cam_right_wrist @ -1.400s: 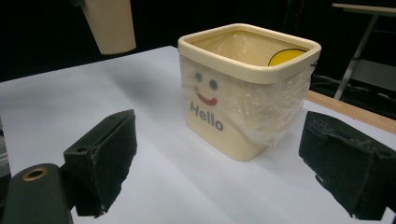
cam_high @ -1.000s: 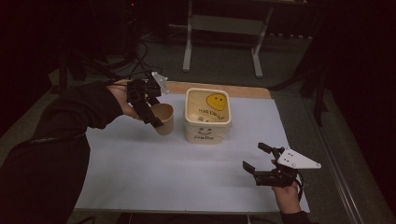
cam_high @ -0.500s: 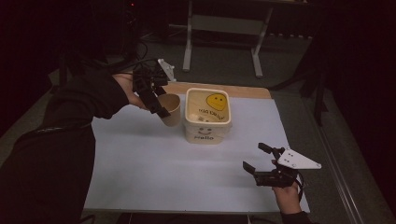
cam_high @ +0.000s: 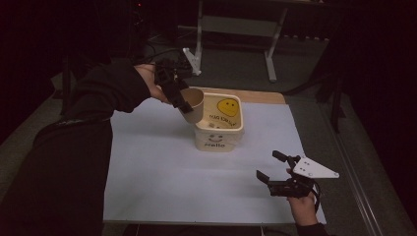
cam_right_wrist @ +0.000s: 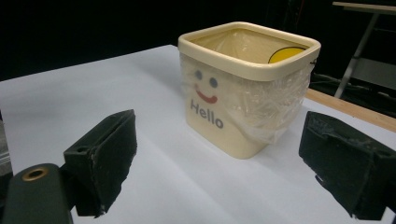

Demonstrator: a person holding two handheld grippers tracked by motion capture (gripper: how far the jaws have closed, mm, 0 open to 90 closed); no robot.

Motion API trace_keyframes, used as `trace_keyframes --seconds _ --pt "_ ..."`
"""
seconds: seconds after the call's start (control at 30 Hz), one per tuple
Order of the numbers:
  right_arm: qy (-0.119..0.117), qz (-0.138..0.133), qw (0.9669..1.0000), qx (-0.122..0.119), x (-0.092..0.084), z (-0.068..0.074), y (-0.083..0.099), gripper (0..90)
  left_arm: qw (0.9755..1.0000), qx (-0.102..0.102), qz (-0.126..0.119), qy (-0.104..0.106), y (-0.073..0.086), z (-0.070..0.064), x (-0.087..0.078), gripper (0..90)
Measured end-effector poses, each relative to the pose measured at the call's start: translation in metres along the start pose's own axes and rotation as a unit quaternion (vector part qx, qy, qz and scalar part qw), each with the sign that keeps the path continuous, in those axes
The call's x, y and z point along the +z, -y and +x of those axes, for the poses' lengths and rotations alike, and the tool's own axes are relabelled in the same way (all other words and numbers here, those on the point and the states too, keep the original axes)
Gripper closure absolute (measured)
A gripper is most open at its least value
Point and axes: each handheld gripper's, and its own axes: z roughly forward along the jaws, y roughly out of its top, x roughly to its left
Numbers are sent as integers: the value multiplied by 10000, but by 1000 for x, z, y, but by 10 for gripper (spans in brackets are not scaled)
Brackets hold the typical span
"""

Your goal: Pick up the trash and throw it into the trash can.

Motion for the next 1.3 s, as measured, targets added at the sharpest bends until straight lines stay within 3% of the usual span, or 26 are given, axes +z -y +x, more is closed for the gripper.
trace_keyframes --seconds 0.53,0.9,1.2,1.3 --pt "-23 -20 10000 -18 -1 0 0 113 9998 82 -163 13 -31 13 10 283" --pt "-33 -27 10000 -18 -1 0 0 113 10000 -1 50 -19 -53 25 21 287" --pt "-39 -29 10000 -6 -2 0 1 113 9997 183 150 -115 -65 33 32 286" --pt "-41 -21 10000 3 -2 -1 1 113 9998 160 105 -98 -68 35 36 285"
